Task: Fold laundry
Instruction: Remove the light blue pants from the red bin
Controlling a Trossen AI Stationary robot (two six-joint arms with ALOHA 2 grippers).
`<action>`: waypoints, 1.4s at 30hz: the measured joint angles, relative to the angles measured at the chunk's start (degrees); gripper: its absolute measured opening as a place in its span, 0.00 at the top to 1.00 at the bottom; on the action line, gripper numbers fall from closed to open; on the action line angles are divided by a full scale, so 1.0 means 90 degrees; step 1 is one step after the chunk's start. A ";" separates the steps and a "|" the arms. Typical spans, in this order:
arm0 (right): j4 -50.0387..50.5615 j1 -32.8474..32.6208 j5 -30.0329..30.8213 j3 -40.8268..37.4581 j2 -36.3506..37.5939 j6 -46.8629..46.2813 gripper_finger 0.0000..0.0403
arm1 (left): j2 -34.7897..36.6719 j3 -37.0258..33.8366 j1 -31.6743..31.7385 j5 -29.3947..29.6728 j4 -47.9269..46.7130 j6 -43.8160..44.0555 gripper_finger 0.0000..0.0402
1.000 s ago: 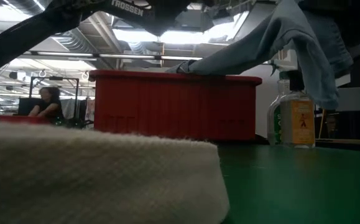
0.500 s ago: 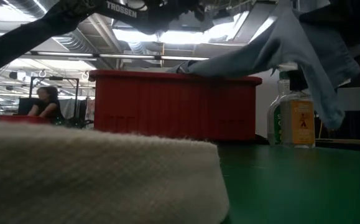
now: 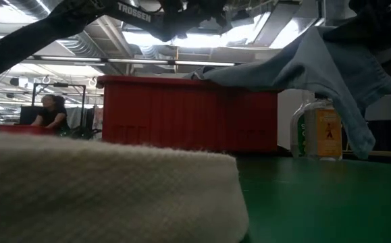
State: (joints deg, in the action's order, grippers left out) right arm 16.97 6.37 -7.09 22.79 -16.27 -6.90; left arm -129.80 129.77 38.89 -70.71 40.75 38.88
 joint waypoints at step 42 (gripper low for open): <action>-0.0010 0.0000 0.0002 0.0000 0.0000 -0.0005 0.98 | 0.1329 0.0421 -0.0562 0.7240 -1.1261 -0.6244 0.54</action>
State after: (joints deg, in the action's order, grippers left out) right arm 16.88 6.37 -7.07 22.79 -16.27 -6.94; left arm -117.84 133.55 33.84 -5.55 -60.60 -17.31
